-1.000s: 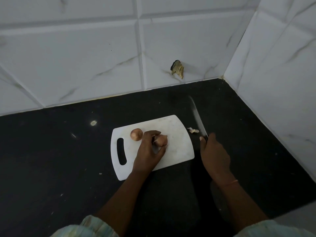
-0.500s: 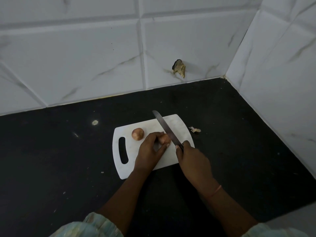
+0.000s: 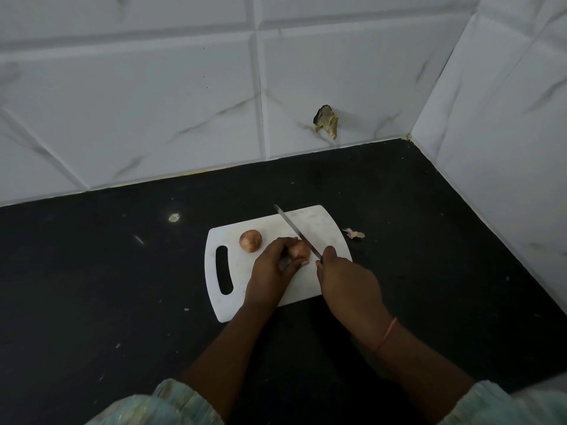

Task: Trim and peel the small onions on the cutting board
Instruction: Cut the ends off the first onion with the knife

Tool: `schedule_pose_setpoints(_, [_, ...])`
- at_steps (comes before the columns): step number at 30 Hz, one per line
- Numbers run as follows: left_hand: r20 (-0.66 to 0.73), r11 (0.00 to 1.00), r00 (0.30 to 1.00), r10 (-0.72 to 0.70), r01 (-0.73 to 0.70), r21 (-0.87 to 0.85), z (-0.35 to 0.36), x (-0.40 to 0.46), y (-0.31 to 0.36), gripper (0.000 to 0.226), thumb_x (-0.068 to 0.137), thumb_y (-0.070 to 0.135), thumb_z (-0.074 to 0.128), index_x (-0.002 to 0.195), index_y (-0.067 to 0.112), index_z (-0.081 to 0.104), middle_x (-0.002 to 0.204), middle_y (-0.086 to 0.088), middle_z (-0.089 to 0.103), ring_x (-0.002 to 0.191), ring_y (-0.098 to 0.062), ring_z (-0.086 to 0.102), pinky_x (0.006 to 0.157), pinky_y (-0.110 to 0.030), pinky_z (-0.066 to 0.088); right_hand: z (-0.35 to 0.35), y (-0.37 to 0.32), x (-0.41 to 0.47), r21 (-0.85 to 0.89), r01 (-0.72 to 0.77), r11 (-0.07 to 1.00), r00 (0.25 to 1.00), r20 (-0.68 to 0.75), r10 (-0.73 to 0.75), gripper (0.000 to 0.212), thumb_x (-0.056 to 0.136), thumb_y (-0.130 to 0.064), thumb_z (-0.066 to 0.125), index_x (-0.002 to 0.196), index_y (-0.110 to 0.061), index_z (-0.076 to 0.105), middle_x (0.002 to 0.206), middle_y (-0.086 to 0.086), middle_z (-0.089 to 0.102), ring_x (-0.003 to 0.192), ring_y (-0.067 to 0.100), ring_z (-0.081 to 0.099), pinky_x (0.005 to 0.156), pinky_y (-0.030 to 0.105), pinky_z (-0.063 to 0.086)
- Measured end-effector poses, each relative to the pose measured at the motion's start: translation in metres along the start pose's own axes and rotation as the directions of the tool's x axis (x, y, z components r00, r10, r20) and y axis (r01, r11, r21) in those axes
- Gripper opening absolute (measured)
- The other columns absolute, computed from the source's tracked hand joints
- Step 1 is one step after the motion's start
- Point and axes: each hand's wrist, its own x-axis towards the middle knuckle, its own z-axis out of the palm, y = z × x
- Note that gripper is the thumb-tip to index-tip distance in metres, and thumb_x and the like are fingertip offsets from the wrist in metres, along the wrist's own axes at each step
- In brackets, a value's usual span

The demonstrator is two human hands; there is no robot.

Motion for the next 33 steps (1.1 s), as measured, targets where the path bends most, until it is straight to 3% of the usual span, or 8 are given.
schedule_pose_setpoints(2, [0.0, 1.0, 1.0, -0.002, 0.002, -0.015, 0.0, 0.0, 0.001, 0.03, 0.087, 0.021, 0.072, 0.114, 0.028, 0.06, 0.111, 0.017, 0.065, 0.105, -0.002, 0.061, 0.094, -0.024, 0.052, 0.0, -0.001, 0.004, -0.007, 0.016, 1.0, 1.0, -0.011, -0.016, 0.02, 0.103, -0.028, 0.035, 0.118, -0.017, 0.042, 0.068, -0.007, 0.045, 0.06, 0.011, 0.052, 0.054, 0.03, 0.034])
schedule_pose_setpoints(6, [0.008, 0.999, 1.0, -0.016, 0.017, -0.042, -0.001, 0.001, 0.001, 0.029, 0.087, 0.022, 0.072, 0.112, 0.031, 0.06, 0.111, 0.019, 0.065, 0.106, -0.001, 0.061, 0.095, -0.025, 0.052, -0.002, 0.0, 0.002, -0.025, 0.032, 0.999, 0.999, 0.023, -0.031, 0.021, 0.102, -0.027, 0.038, 0.12, -0.017, 0.039, 0.064, -0.008, 0.039, 0.051, 0.006, 0.038, 0.048, 0.027, 0.028])
schedule_pose_setpoints(9, [0.005, 0.999, 1.0, -0.011, 0.011, -0.041, 0.0, 0.001, -0.001, 0.029, 0.087, 0.023, 0.072, 0.113, 0.029, 0.061, 0.113, 0.014, 0.066, 0.106, -0.004, 0.062, 0.094, -0.029, 0.052, -0.003, 0.003, 0.003, -0.041, 0.022, 0.999, 0.997, 0.074, -0.019, 0.027, 0.101, -0.027, 0.041, 0.126, -0.016, 0.037, 0.065, -0.007, 0.038, 0.052, 0.007, 0.039, 0.056, 0.031, 0.036])
schedule_pose_setpoints(15, [0.009, 0.997, 0.999, -0.037, 0.038, -0.068, 0.001, 0.001, -0.002, 0.029, 0.087, 0.024, 0.072, 0.112, 0.032, 0.06, 0.112, 0.017, 0.066, 0.107, -0.003, 0.062, 0.096, -0.031, 0.052, -0.009, 0.001, 0.003, -0.037, 0.058, 0.998, 0.995, 0.084, -0.055, 0.028, 0.099, -0.025, 0.042, 0.125, -0.016, 0.037, 0.071, -0.006, 0.043, 0.057, 0.01, 0.043, 0.057, 0.031, 0.037])
schedule_pose_setpoints(19, [0.009, 0.996, 0.998, -0.054, 0.055, -0.073, 0.001, 0.001, -0.003, 0.029, 0.086, 0.024, 0.073, 0.113, 0.03, 0.062, 0.112, 0.017, 0.067, 0.106, -0.003, 0.062, 0.096, -0.032, 0.052, -0.008, 0.007, 0.001, -0.054, 0.049, 0.997, 0.993, 0.109, -0.042, 0.028, 0.101, -0.027, 0.039, 0.126, -0.015, 0.038, 0.073, -0.006, 0.043, 0.061, 0.013, 0.047, 0.048, 0.027, 0.028])
schedule_pose_setpoints(22, [0.0, 0.996, 0.999, -0.05, 0.05, -0.069, 0.0, 0.002, 0.001, 0.031, 0.086, 0.022, 0.072, 0.108, 0.04, 0.06, 0.108, 0.022, 0.065, 0.104, -0.002, 0.061, 0.095, -0.031, 0.052, -0.017, 0.0, 0.009, -0.018, 0.066, 0.998, 0.979, 0.195, -0.061, 0.04, 0.096, -0.027, 0.048, 0.131, -0.015, 0.032, 0.088, 0.001, 0.048, 0.071, 0.017, 0.05, 0.057, 0.029, 0.035])
schedule_pose_setpoints(26, [-0.03, 0.999, 0.999, -0.029, 0.028, -0.028, 0.0, 0.001, 0.003, 0.04, 0.083, 0.021, 0.075, 0.097, 0.053, 0.055, 0.102, 0.027, 0.061, 0.103, -0.004, 0.058, 0.093, -0.028, 0.05, -0.016, 0.004, 0.004, -0.036, 0.079, 0.996, 0.987, 0.144, -0.073, 0.044, 0.096, -0.023, 0.051, 0.135, -0.015, 0.033, 0.091, 0.0, 0.058, 0.073, 0.015, 0.057, 0.063, 0.03, 0.04])
schedule_pose_setpoints(33, [-0.013, 0.998, 0.998, 0.054, -0.054, 0.034, -0.001, 0.003, 0.004, 0.023, 0.085, 0.019, 0.074, 0.102, 0.027, 0.061, 0.108, 0.028, 0.052, 0.104, 0.002, 0.054, 0.089, -0.015, 0.046, -0.014, 0.007, 0.009, -0.03, 0.116, 0.993, 0.984, 0.138, -0.111, 0.04, 0.097, -0.023, 0.048, 0.133, -0.015, 0.034, 0.08, -0.005, 0.045, 0.066, 0.013, 0.046, 0.063, 0.03, 0.039])
